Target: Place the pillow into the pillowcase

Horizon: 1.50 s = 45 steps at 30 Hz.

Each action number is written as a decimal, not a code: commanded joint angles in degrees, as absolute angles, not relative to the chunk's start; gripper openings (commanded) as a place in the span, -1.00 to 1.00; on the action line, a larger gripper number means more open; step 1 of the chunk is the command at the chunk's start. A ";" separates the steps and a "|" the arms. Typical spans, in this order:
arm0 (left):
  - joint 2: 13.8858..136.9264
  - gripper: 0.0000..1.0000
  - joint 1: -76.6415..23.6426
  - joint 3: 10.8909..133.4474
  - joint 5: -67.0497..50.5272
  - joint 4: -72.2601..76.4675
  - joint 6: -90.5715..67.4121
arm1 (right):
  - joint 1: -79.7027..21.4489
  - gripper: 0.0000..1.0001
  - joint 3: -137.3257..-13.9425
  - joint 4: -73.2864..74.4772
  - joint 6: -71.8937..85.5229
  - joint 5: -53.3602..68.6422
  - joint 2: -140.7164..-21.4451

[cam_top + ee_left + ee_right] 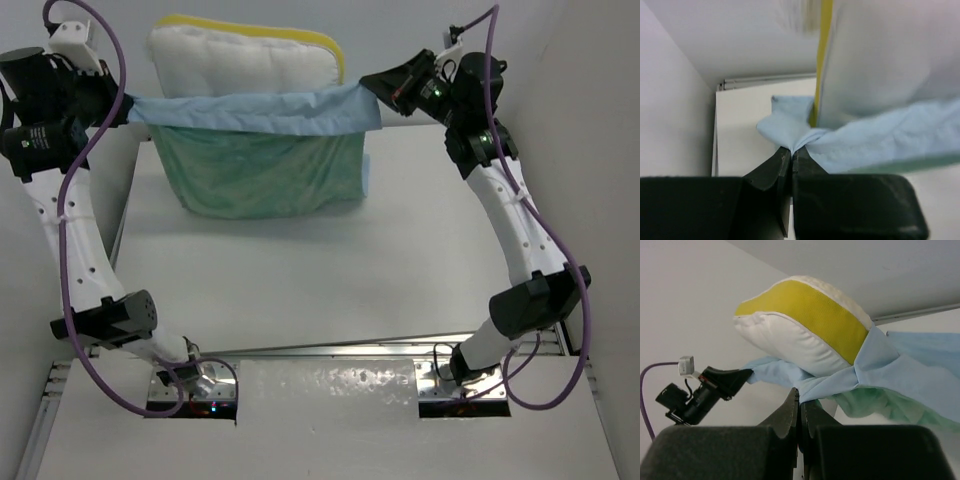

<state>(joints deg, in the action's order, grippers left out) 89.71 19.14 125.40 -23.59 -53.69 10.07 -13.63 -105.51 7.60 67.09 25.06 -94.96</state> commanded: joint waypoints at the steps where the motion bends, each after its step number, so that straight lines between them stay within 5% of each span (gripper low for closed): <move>1: 89.12 -1.00 19.77 123.63 -22.94 -43.40 5.62 | -13.71 -1.00 -98.96 0.53 67.67 23.38 -90.35; 5: 93.87 -1.00 19.86 136.75 -25.39 -44.23 5.54 | -13.80 -1.00 -116.25 9.64 58.57 22.77 -94.82; 10: 89.19 -1.00 19.78 133.21 -22.60 -34.37 4.13 | -14.06 -1.00 -109.49 5.98 54.95 18.65 -88.77; 12: 92.62 -1.00 19.78 145.07 -21.45 -34.45 2.82 | -14.06 -1.00 -124.08 11.32 52.57 17.41 -92.97; 14: 91.33 -1.00 19.78 144.25 -18.99 -32.52 0.54 | -14.15 -1.00 -129.97 15.19 51.60 18.19 -95.01; 17: 88.94 -1.00 19.86 135.56 -18.90 -29.54 -2.98 | -14.41 -1.00 -107.68 2.02 54.39 16.10 -86.70; 18: 90.25 -1.00 19.95 137.27 -16.72 -28.23 -3.51 | -14.07 -1.00 -109.06 1.06 54.75 14.34 -86.83; 19: 91.92 -1.00 20.21 141.20 -13.39 -26.30 -3.52 | -14.06 -1.00 -115.34 3.14 50.84 13.28 -88.84; 20: 93.41 -1.00 20.30 149.59 -12.49 -25.32 -3.25 | -13.98 -1.00 -134.02 10.56 48.97 12.14 -95.73; 22: 93.17 -1.00 20.30 151.52 -11.34 -23.21 -3.77 | -13.97 -1.00 -145.42 13.96 48.17 12.39 -100.09; 24: 89.94 -1.00 20.30 145.14 -12.12 -25.56 -4.74 | -14.15 -1.00 -134.81 14.16 47.46 13.09 -93.84; 26: 87.03 -1.00 20.39 131.44 -12.67 -23.66 -5.53 | -14.24 -1.00 -105.39 0.14 50.26 10.22 -85.47; 27: 87.62 -1.00 20.48 131.05 -7.87 -22.34 -5.62 | -13.98 -1.00 -102.94 -2.87 51.67 8.98 -82.91; 28: 89.54 -1.00 20.74 140.27 -5.73 -22.41 -4.67 | -13.89 -1.00 -106.40 -1.94 48.90 8.09 -84.10; 30: 95.07 -1.00 21.62 152.18 -2.91 -21.54 -3.17 | -14.06 -1.00 -134.11 8.76 44.75 6.77 -91.28; 32: 92.83 -1.00 21.62 153.73 -0.01 -14.61 -1.94 | -14.06 -1.00 -147.78 10.37 44.21 6.42 -98.08; 33: 92.81 -1.00 21.62 154.59 1.31 -15.29 -2.19 | -14.06 -1.00 -145.22 9.94 43.60 6.42 -93.91; 36: 89.93 -1.00 21.53 147.35 -2.80 -18.72 -3.07 | -14.06 -1.00 -107.07 -3.99 46.82 3.20 -80.38; 38: 87.90 -1.00 21.62 135.37 -0.02 -14.78 -4.22 | -14.06 -1.00 -100.54 -4.25 47.46 1.50 -78.39; 43: 92.73 -1.00 22.06 150.65 8.69 -10.82 -0.36 | -14.24 -1.00 -138.97 6.49 45.00 6.15 -93.67; 45: 91.76 -1.00 21.97 149.69 8.53 -12.03 1.56 | -14.24 -1.00 -136.69 4.68 44.83 5.98 -92.04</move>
